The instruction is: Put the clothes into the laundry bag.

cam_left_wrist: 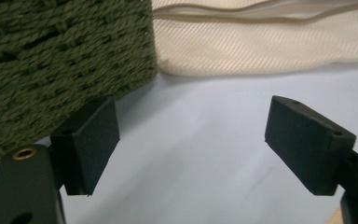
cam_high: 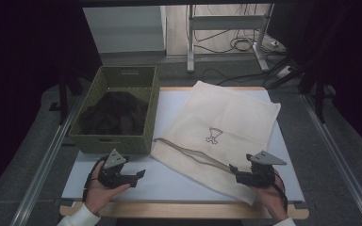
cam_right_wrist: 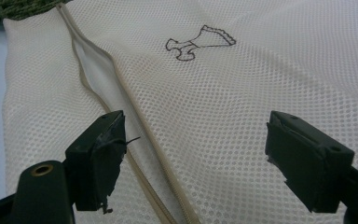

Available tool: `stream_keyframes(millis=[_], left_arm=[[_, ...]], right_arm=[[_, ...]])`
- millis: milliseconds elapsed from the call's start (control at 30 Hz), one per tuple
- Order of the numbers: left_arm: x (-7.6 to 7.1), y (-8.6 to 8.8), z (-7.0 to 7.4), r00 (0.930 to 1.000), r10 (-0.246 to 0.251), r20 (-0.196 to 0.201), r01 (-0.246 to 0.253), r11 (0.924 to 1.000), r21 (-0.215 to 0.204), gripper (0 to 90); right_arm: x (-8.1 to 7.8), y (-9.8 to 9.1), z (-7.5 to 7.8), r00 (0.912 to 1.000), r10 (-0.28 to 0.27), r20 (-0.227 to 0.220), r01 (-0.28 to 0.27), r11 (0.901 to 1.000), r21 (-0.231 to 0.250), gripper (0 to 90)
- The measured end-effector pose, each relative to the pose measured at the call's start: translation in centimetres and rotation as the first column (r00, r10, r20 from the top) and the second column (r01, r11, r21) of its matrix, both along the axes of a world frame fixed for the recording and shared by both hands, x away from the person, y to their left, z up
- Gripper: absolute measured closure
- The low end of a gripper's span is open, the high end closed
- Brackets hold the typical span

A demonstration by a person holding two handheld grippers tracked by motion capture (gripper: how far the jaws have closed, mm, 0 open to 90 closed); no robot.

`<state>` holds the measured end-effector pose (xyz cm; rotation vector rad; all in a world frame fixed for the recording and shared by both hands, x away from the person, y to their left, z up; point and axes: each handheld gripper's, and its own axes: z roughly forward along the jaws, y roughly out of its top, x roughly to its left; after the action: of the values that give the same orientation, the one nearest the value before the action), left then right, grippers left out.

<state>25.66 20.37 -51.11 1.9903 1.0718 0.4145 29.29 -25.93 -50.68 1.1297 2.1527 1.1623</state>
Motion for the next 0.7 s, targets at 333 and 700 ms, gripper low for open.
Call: stream_keyframes(millis=[333,700], left_arm=[[-0.02,0.20,-0.63,0.9999,0.015,0.001,-0.015,0.9997,-0.021,18.5],[-0.07,0.13,-0.68,0.9999,0.012,0.008,-0.012,0.9999,0.012,19.6]], right_arm=[[-0.06,-0.02,0.25,1.0000,0.006,0.003,-0.006,0.9999,-0.014,21.2],[0.03,0.26,0.08,0.9999,0.002,-0.017,-0.003,0.9998,-0.021,23.5]])
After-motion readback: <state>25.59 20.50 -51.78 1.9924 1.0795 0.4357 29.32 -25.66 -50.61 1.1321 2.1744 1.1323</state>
